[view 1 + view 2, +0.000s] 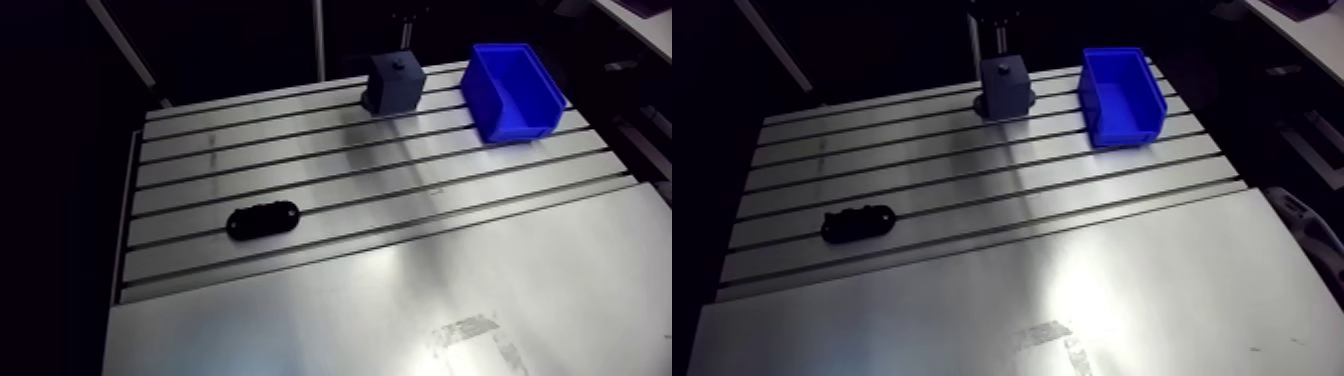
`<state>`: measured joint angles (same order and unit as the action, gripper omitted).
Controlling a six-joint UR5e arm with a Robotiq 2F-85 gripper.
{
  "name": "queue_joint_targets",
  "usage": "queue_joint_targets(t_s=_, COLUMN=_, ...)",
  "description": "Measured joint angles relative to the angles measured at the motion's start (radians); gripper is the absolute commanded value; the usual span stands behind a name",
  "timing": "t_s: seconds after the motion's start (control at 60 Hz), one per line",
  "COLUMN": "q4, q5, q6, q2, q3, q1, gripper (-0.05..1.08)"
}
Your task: Pick up the M10 bolt and insert it into the hex recess until seated.
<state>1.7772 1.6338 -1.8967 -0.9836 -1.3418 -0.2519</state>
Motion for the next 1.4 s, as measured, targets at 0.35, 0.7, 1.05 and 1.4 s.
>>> queue_joint_targets(t_s=0.35, q4=-0.012, q5=0.001, q6=-0.005, q2=0.005, q3=-0.003, q1=-0.003, gripper=1.08)
queue_joint_targets(t_s=0.7, q4=-0.02, q5=0.002, q6=-0.008, q2=0.017, q3=-0.003, q1=-0.008, gripper=1.08)
queue_joint_targets(t_s=1.05, q4=-0.016, q5=0.003, q6=-0.009, q2=0.031, q3=-0.002, q1=-0.013, gripper=1.08)
queue_joint_targets(t_s=1.4, q4=-0.012, q5=0.003, q6=-0.019, q2=0.039, q3=0.0, q1=-0.013, gripper=1.08)
